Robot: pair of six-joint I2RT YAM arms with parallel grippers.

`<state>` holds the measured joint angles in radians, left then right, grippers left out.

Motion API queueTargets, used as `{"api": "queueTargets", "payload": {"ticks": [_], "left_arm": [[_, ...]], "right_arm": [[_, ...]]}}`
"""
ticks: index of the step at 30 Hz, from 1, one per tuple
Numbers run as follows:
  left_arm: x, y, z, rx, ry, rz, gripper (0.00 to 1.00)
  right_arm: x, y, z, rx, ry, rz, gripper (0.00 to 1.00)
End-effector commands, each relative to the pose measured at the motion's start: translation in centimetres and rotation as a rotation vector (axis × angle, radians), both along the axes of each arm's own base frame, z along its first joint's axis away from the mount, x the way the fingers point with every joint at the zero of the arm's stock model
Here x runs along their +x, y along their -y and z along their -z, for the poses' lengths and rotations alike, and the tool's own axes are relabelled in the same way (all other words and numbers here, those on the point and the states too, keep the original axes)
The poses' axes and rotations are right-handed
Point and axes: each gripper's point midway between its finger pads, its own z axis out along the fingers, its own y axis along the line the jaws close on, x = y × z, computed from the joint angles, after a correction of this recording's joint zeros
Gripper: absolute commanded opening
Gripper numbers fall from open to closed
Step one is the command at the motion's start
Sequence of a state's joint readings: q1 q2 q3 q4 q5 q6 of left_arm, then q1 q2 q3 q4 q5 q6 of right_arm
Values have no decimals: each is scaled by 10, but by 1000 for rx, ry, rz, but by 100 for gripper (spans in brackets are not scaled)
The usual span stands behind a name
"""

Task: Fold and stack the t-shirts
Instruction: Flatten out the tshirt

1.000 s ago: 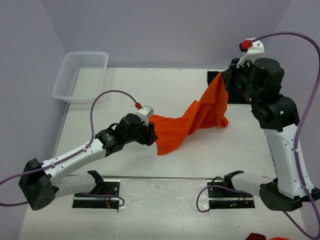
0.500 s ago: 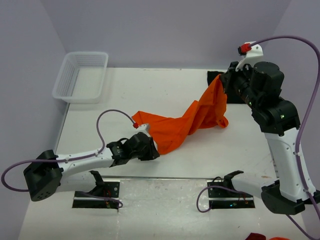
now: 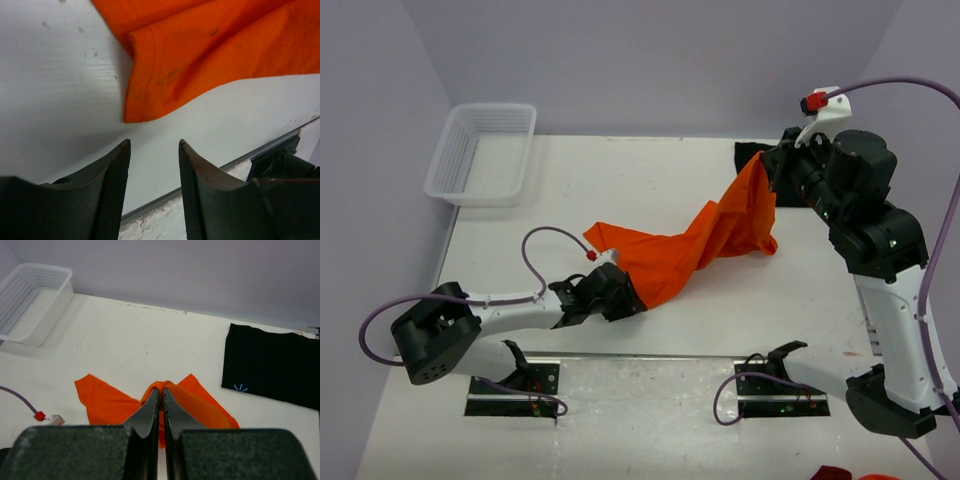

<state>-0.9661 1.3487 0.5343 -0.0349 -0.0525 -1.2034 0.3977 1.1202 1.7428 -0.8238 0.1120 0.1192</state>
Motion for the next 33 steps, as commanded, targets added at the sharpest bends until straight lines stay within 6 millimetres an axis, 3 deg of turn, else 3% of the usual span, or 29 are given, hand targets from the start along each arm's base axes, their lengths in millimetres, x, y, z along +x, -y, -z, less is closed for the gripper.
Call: {"api": "queueTargets", "payload": {"ticks": [1,6,13,14,20,26,30,33], "left_arm": [[13,3,-4,-68,-11,-75,45],[20,-8,8,-63,-58,-138,44],[17,-5,22,-26,-143,-165,39],[8,-9,31,6,-191,-156,39],[6,-6,43,33,-241,-158,38],[1,-15,57,75,-274,-189,33],[2,-20,57,88,-261,-203,20],[1,-22,55,93,-259,-201,0]], "right_arm": [[-8,3,-15,11,53,-1,0],[-8,4,-13,7,53,6,0],[-9,5,-14,11,59,6,0],[-9,4,-13,11,58,3,0],[-12,6,-13,10,61,9,0],[-15,9,-17,12,77,13,0],[-15,8,-14,10,72,10,0],[-13,7,-10,5,64,8,0]]}}
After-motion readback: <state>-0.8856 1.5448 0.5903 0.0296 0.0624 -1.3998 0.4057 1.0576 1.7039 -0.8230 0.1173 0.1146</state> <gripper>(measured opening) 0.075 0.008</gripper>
